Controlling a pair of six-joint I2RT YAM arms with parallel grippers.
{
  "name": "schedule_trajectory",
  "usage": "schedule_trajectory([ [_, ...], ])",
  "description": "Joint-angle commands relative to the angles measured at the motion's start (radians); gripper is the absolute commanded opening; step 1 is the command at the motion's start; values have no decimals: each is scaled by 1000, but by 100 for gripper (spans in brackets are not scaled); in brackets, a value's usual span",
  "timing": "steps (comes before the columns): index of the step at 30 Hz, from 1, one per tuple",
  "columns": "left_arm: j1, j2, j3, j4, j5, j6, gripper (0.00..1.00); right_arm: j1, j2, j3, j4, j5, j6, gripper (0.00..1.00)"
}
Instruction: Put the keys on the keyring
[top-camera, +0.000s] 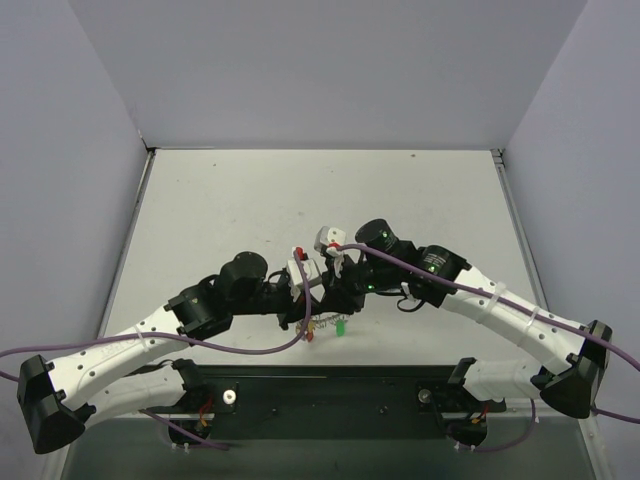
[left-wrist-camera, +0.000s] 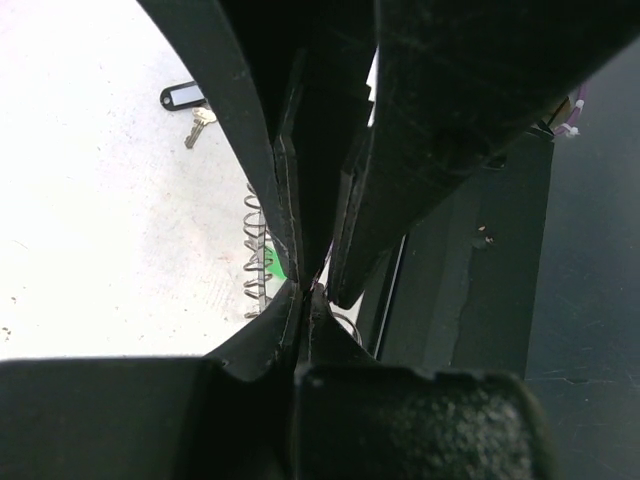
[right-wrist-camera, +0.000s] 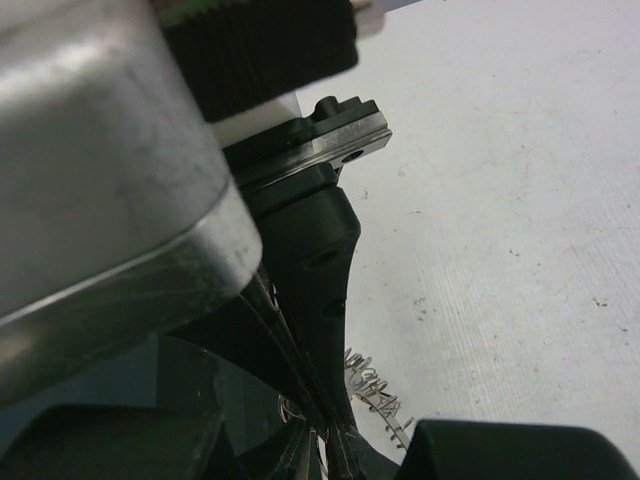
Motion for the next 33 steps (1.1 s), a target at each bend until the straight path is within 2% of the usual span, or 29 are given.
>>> schedule_trajectory([
  [1, -4, -18, 65, 72, 17, -18, 0, 11, 2, -17, -9, -19, -3, 15],
  [8, -2, -29, 65, 82, 17, -19, 0, 14, -3, -34, -12, -8, 1, 12],
  [12, -2, -33, 64, 80, 14, -22, 0, 15, 0, -37, -12, -13, 1, 0],
  [20, -1, -56, 55, 74, -17, -32, 0, 3, 6, -34, -11, -4, -7, 0],
  [21, -1, -59, 53, 72, -20, -33, 3, -3, 6, -31, -8, -11, -7, 0],
  [23, 1, -73, 48, 62, -35, -35, 34, -28, 3, -28, 3, -39, -3, 0],
  [24, 1, -79, 47, 62, -40, -33, 46, -38, 0, -27, 11, -50, -2, 0],
  [25, -1, -87, 45, 56, -59, -33, 53, -48, -7, -27, 17, -59, 3, 0],
  [26, 1, -105, 42, 54, -70, -33, 73, -57, -12, -25, 28, -86, 4, 0],
  [28, 1, -128, 32, 51, -92, -33, 78, -97, -24, -27, 46, -128, 13, 0],
  [33, 15, -209, 15, 54, -121, -33, 80, -178, -43, -14, 68, -237, 21, 0],
])
